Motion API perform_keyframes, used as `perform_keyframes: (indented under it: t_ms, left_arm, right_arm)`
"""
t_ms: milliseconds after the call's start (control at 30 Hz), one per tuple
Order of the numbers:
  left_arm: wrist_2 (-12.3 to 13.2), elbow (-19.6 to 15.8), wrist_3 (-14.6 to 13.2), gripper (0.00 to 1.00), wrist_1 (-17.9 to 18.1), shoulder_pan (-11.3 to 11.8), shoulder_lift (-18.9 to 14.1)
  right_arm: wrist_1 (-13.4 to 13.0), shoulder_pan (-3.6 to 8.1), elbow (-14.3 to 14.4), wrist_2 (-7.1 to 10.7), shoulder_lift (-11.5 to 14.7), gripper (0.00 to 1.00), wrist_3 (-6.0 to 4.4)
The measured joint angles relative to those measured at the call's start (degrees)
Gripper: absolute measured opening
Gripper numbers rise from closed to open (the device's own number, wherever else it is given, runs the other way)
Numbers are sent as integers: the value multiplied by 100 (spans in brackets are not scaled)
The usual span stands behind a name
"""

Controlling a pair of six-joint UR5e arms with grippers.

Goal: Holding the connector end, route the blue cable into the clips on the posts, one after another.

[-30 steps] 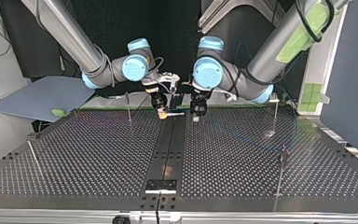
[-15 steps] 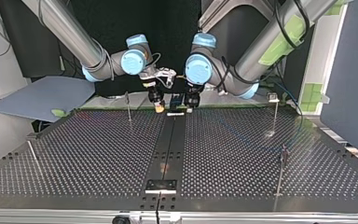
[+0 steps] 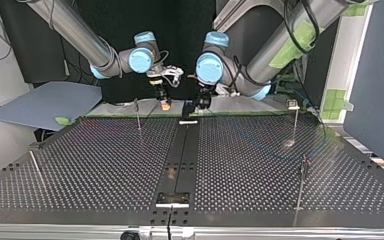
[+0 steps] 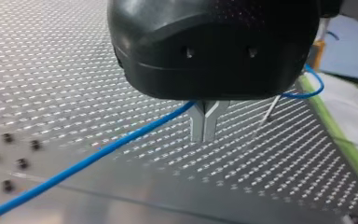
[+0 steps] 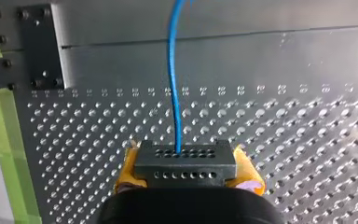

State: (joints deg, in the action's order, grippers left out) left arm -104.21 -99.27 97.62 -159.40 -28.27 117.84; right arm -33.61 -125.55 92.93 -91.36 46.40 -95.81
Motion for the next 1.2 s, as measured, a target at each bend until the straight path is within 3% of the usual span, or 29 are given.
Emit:
perform_keyframes:
  t_ms: [233, 533, 1000, 1200]
  left_arm:
    - [12, 0, -11, 1, 309, -147, 384]
    - [-9, -2, 54, 1, 677, -378, 835]
    - [-136, -2, 403, 1, 1169, -892, 1422]
    - [-138, -2, 445, 1, 1340, -1028, 1661]
  right_arm:
    - [-116, 119, 112, -5, -26, 0, 33]
    - [-509, 280, 504, -14, -36, 0, 15]
    - [-1216, 574, 1201, -26, -70, 0, -132]
    - [-1544, 721, 1403, -20, -272, 0, -227]
